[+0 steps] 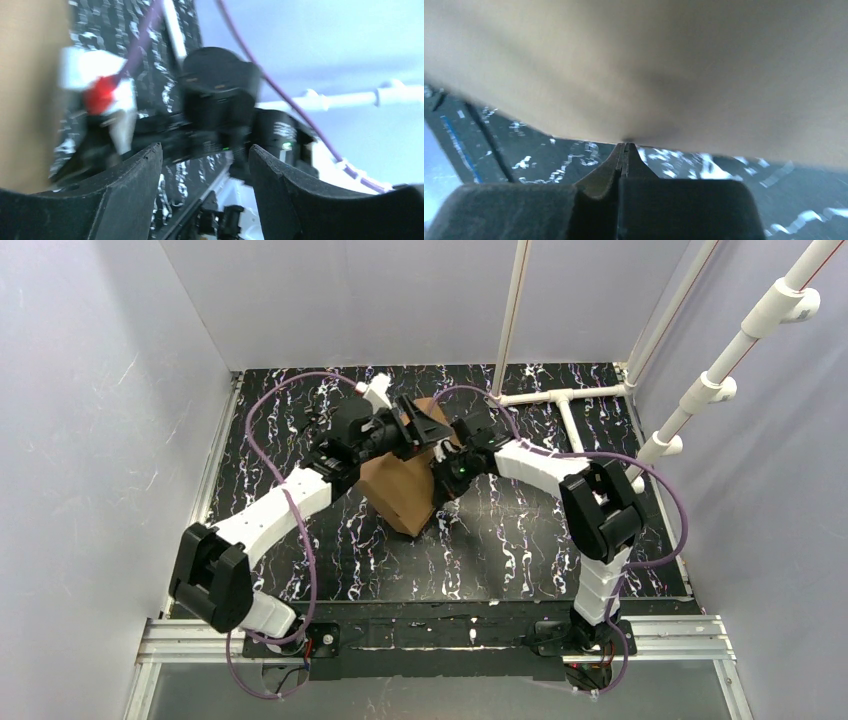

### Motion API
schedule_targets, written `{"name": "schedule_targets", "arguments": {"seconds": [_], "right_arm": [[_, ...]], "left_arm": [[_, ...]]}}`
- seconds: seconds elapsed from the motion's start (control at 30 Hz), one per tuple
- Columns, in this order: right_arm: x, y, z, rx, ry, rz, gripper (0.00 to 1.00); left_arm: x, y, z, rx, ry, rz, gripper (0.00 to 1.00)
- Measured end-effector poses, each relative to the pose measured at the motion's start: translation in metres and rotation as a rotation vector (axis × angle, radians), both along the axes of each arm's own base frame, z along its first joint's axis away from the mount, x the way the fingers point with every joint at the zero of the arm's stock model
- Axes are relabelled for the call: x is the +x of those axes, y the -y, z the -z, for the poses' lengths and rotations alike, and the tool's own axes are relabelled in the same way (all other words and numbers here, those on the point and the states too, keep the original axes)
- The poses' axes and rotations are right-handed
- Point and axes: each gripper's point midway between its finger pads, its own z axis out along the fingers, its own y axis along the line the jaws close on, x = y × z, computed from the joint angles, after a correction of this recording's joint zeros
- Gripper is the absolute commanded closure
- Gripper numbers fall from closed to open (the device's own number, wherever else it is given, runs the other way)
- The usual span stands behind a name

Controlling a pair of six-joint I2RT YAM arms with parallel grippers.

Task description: Fold the paper box

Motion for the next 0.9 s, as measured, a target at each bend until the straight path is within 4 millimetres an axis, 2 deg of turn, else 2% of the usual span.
{"name": "schedule_targets", "arguments": {"seconds": [0.07, 0.1, 0.13, 0.2, 0.3, 0.37, 0.43, 0.5, 0.57, 0.6, 0.67, 0.73, 0.8, 0.9], "right_arm": [[-0.019, -0.024, -0.003, 0.059, -0.037, -0.067, 0.99], [-0.025, -0.031, 0.0, 0.083, -0.069, -0.083, 0.99], [-0.023, -0.03, 0.006, 0.088, -0.09, -0.065, 0.99], [-0.018, -0.022, 0.011, 0.097, -0.093, -0.029, 0.99], [-0.017, -0.005, 0.02, 0.078, -0.107, 0.013, 0.99], [-0.014, 0.007, 0.021, 0.074, -0.109, 0.043, 0.99], [-0.007, 0.015, 0.016, 0.082, -0.098, 0.068, 0.99], [0.003, 0.02, 0.009, 0.099, -0.074, 0.089, 0.99], [0.01, 0.022, 0.006, 0.109, -0.056, 0.101, 0.99], [0.012, 0.023, 0.005, 0.111, -0.05, 0.104, 0.99], [0.014, 0.023, 0.005, 0.111, -0.047, 0.109, 0.99], [0.018, 0.021, 0.006, 0.108, -0.043, 0.116, 0.99], [0.024, 0.018, 0.009, 0.108, -0.04, 0.124, 0.99], [0.033, 0.014, 0.017, 0.102, -0.047, 0.135, 0.99]], "left_arm": [[-0.008, 0.027, -0.015, -0.038, 0.024, 0.081, 0.38], [-0.007, 0.04, -0.014, -0.045, 0.018, 0.11, 0.38], [-0.007, 0.052, 0.005, -0.032, -0.026, 0.139, 0.38], [-0.006, 0.061, 0.03, -0.011, -0.079, 0.159, 0.37], [-0.009, 0.059, 0.04, 0.027, -0.085, 0.176, 0.36], [-0.009, 0.05, 0.036, 0.051, -0.06, 0.177, 0.33], [-0.006, 0.027, 0.024, 0.083, -0.018, 0.158, 0.28], [0.002, -0.006, 0.01, 0.123, 0.031, 0.11, 0.23], [0.014, -0.055, -0.003, 0.188, 0.082, 0.017, 0.21], [0.022, -0.087, -0.006, 0.237, 0.104, -0.051, 0.21], [0.035, -0.131, -0.001, 0.314, 0.109, -0.151, 0.22], [0.05, -0.174, 0.019, 0.41, 0.074, -0.234, 0.26], [0.064, -0.201, 0.049, 0.492, 0.005, -0.262, 0.31], [0.082, -0.215, 0.103, 0.577, -0.101, -0.227, 0.35]]}}
